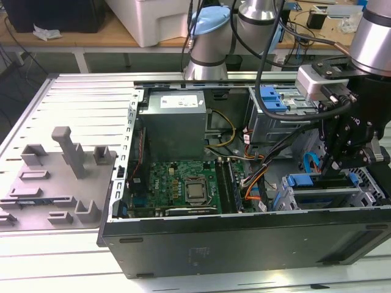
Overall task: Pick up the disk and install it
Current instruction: 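Insert the second disk wire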
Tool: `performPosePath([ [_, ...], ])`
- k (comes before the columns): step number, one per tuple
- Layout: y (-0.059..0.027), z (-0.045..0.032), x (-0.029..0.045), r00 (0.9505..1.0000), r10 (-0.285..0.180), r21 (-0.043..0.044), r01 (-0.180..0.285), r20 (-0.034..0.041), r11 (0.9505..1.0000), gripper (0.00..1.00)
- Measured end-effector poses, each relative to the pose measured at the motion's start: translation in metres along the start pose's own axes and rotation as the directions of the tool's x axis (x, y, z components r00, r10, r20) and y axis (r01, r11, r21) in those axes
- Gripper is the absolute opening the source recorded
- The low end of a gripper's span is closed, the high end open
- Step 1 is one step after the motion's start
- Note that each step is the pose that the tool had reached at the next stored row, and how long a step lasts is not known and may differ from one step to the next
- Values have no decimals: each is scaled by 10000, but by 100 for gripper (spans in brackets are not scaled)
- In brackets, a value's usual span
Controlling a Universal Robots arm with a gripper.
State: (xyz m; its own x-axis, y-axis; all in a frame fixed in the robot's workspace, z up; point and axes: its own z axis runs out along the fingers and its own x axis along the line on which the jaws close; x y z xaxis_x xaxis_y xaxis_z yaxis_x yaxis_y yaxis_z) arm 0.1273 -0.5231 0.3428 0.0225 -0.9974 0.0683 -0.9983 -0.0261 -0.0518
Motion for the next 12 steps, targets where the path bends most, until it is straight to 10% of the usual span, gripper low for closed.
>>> performPosePath([
  [12, 1, 26, -2, 10000, -1, 0, 1, -1, 10000, 16],
])
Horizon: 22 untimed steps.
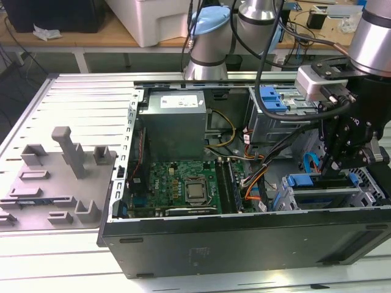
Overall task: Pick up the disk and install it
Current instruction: 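Insert the second disk wire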
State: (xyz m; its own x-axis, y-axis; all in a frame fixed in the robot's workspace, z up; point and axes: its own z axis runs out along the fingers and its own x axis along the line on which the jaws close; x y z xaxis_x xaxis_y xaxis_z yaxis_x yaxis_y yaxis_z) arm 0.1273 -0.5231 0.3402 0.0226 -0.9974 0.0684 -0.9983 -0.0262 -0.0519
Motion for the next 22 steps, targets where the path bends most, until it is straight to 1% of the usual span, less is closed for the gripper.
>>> performPosePath([
  [2, 0, 2, 0, 10000, 0, 0, 0, 2, 10000, 16],
  [3, 1, 13, -1, 10000, 2, 1, -2, 25, 10000, 16],
  [6, 0, -1, 0, 10000, 0, 0, 0, 5, 10000, 16],
  [10, -5, -94, 6, 10000, 0, 0, 0, 1, 10000, 16],
  [15, -5, -94, 6, 10000, 0, 0, 0, 3, 10000, 16],
  [22, -4, -68, 5, 10000, 0, 1, 0, 3, 10000, 16],
])
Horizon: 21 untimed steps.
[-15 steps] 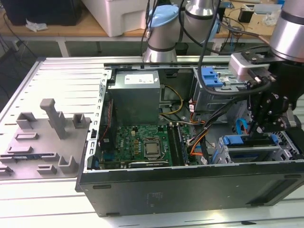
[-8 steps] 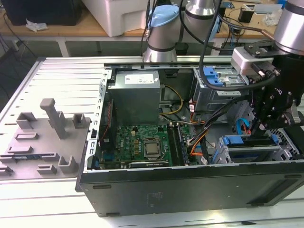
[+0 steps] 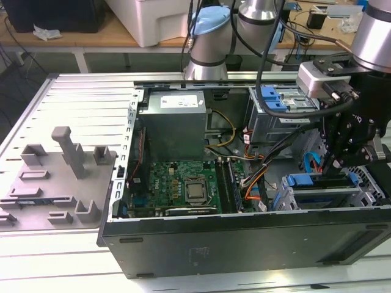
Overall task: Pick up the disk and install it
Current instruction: 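Insert the second disk wire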
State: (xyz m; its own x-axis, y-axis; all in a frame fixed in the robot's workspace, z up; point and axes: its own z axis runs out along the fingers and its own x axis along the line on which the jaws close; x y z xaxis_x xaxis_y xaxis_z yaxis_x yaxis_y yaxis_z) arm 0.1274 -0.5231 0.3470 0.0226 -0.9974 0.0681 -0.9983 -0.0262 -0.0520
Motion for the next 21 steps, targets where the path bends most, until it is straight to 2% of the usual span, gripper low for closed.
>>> performPosePath([
  [21, 3, 37, 6, 10000, 0, 0, 0, -1, 10000, 16],
])
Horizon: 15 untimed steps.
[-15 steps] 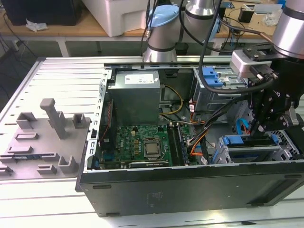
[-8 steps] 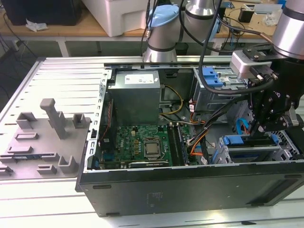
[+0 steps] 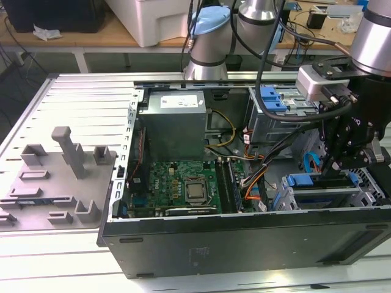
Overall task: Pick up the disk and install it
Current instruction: 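Insert the second disk wire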
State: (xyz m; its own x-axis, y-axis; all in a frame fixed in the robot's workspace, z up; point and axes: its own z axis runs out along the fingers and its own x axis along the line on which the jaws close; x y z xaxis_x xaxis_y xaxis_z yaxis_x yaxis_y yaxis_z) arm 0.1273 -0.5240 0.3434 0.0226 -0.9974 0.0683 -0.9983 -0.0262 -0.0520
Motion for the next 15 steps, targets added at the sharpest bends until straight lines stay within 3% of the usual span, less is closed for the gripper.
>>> performPosePath([
  [15, -2, -42, 11, 10000, 1, 0, -1, 2, 10000, 16],
])
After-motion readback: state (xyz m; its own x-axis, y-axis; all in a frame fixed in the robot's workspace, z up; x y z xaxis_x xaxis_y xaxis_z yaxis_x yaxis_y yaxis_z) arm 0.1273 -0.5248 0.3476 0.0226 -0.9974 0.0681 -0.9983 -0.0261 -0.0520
